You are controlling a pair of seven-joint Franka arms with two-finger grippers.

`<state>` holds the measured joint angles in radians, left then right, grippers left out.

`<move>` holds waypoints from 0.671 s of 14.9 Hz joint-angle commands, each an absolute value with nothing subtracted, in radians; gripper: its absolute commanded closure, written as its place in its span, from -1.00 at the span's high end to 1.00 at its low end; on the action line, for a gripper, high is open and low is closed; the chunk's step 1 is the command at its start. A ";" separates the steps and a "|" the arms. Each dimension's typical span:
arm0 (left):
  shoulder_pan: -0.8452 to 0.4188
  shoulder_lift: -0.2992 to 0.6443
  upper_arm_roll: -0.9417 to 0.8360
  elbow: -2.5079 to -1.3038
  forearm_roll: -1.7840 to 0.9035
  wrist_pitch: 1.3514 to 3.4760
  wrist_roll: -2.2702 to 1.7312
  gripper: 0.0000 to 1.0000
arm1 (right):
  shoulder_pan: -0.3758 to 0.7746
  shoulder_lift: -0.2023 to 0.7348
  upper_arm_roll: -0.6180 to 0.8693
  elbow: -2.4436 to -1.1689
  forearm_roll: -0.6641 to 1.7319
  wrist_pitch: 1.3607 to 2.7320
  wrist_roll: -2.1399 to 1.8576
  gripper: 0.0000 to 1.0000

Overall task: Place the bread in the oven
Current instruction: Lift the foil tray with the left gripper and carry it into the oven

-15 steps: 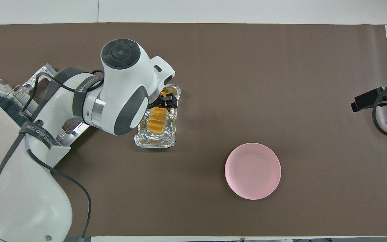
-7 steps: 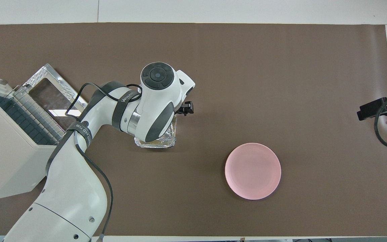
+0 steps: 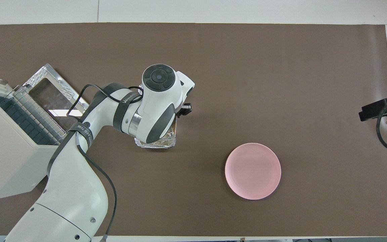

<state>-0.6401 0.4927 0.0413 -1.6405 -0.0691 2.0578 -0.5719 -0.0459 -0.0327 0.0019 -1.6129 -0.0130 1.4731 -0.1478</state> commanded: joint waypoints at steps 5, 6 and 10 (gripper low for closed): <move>-0.568 0.448 0.066 -1.572 -0.060 1.908 -0.581 -1.00 | -0.067 -0.061 0.018 -1.643 -0.026 1.486 -0.132 1.00; -0.543 0.419 0.066 -1.572 -0.060 1.881 -0.581 -1.00 | -0.067 -0.061 0.018 -1.643 -0.026 1.486 -0.133 1.00; -0.456 0.368 0.100 -1.481 0.004 1.680 -0.583 -1.00 | -0.069 -0.060 0.018 -1.640 -0.026 1.486 -0.135 1.00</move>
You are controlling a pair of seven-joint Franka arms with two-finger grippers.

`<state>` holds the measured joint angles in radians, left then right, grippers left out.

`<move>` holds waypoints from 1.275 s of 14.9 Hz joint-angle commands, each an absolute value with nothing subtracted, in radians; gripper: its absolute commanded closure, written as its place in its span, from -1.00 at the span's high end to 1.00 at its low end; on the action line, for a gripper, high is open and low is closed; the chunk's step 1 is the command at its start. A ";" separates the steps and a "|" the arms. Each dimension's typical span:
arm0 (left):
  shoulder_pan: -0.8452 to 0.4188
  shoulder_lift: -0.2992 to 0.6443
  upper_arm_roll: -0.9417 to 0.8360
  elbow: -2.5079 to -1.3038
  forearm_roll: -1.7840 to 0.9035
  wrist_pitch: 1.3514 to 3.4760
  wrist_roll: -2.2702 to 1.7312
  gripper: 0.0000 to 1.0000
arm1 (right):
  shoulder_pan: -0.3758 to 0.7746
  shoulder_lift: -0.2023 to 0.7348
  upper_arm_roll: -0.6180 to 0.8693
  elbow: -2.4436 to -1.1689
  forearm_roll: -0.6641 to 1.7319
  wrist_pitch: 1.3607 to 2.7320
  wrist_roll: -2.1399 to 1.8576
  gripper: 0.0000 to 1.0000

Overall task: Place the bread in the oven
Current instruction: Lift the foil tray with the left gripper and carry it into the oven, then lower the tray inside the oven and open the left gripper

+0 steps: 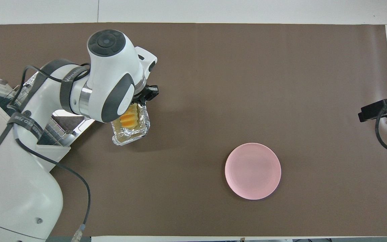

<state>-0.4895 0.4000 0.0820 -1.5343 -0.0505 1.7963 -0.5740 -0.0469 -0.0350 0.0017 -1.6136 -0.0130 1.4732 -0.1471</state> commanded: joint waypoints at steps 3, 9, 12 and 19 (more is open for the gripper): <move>-0.427 0.376 0.123 -1.434 0.107 1.646 -0.584 -1.00 | -0.064 -0.061 0.018 -1.641 -0.026 1.483 -0.140 1.00; -0.296 0.368 0.147 -1.485 0.112 1.681 -0.609 -1.00 | -0.063 -0.061 0.018 -1.643 -0.026 1.482 -0.140 1.00; -0.247 0.376 0.169 -1.488 0.106 1.668 -0.626 -1.00 | -0.061 -0.061 0.018 -1.641 -0.026 1.482 -0.140 1.00; -0.218 0.335 0.230 -1.603 0.150 1.646 -0.629 -1.00 | -0.063 -0.061 0.018 -1.643 -0.026 1.482 -0.140 1.00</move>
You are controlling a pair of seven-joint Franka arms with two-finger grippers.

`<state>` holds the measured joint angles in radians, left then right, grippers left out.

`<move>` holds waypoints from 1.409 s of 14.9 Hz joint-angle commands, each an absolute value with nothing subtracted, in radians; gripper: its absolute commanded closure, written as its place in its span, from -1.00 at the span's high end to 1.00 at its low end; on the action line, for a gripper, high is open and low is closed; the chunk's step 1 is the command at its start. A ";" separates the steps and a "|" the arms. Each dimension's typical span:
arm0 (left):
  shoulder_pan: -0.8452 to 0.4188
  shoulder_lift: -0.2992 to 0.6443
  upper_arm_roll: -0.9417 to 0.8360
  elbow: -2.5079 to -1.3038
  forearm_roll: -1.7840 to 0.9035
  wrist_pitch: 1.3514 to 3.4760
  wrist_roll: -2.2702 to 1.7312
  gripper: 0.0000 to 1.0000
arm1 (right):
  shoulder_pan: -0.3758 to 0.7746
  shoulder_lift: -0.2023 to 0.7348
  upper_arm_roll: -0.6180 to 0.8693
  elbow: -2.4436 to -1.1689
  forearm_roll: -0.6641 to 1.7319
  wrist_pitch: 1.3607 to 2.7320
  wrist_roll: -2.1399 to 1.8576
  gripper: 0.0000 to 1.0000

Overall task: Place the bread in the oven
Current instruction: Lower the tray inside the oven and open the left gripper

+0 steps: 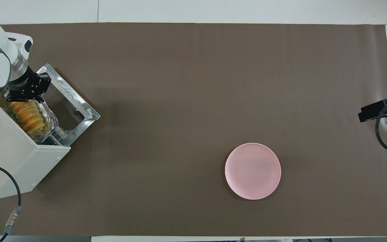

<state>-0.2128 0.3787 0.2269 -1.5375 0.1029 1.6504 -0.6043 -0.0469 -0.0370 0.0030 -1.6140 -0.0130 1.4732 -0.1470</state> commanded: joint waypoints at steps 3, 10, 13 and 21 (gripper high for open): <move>-0.222 0.314 0.230 -1.649 0.172 1.654 -0.630 -1.00 | -0.063 -0.061 0.018 -1.643 -0.026 1.482 -0.140 1.00; -0.222 0.308 0.229 -1.664 0.198 1.677 -0.624 -1.00 | -0.063 -0.061 0.018 -1.643 -0.026 1.483 -0.141 1.00; -0.218 0.308 0.229 -1.667 0.198 1.697 -0.627 -0.84 | -0.063 -0.061 0.018 -1.643 -0.026 1.482 -0.140 1.00; -0.216 0.325 0.229 -1.620 0.201 1.720 -0.615 1.00 | -0.064 -0.061 0.018 -1.643 -0.026 1.465 -0.141 1.00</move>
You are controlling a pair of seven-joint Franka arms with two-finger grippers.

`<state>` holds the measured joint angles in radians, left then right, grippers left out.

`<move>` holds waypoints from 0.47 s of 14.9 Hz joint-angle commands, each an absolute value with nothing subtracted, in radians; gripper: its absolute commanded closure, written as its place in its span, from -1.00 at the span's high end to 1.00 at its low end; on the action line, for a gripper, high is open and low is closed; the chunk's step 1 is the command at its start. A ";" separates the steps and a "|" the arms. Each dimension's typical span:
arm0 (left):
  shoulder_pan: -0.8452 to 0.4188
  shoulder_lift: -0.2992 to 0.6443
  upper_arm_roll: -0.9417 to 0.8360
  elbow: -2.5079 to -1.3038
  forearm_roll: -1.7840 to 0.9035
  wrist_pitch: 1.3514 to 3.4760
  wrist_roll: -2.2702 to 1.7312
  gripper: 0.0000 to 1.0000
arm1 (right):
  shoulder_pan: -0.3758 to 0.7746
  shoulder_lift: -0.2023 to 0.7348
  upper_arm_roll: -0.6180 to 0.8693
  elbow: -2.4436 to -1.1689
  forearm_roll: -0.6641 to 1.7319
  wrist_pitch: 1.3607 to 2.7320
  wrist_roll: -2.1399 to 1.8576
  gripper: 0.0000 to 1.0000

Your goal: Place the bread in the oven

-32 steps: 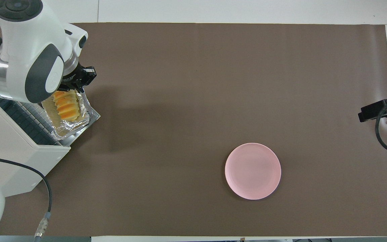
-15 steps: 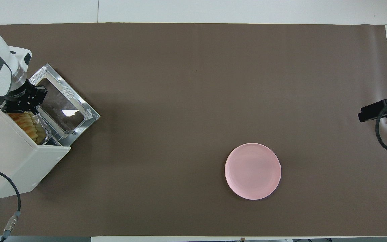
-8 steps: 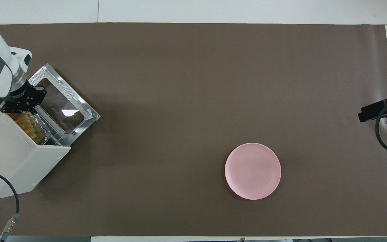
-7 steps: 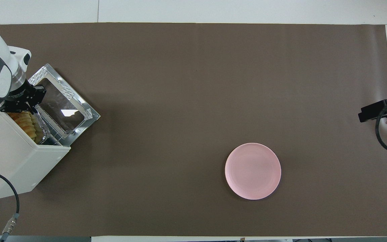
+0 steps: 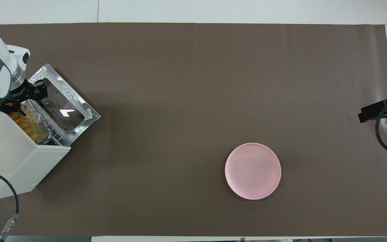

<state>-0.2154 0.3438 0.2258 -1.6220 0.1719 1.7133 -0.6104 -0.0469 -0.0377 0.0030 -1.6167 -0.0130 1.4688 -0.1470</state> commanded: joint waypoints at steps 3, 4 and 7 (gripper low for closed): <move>-0.230 0.327 0.226 -1.595 0.195 1.730 -0.611 1.00 | -0.061 -0.061 0.018 -1.641 -0.026 1.465 -0.141 1.00; -0.232 0.322 0.221 -1.588 0.192 1.727 -0.609 1.00 | -0.063 -0.061 0.018 -1.643 -0.026 1.465 -0.141 1.00; -0.242 0.305 0.213 -1.545 0.186 1.675 -0.569 1.00 | -0.063 -0.061 0.018 -1.643 -0.026 1.465 -0.141 1.00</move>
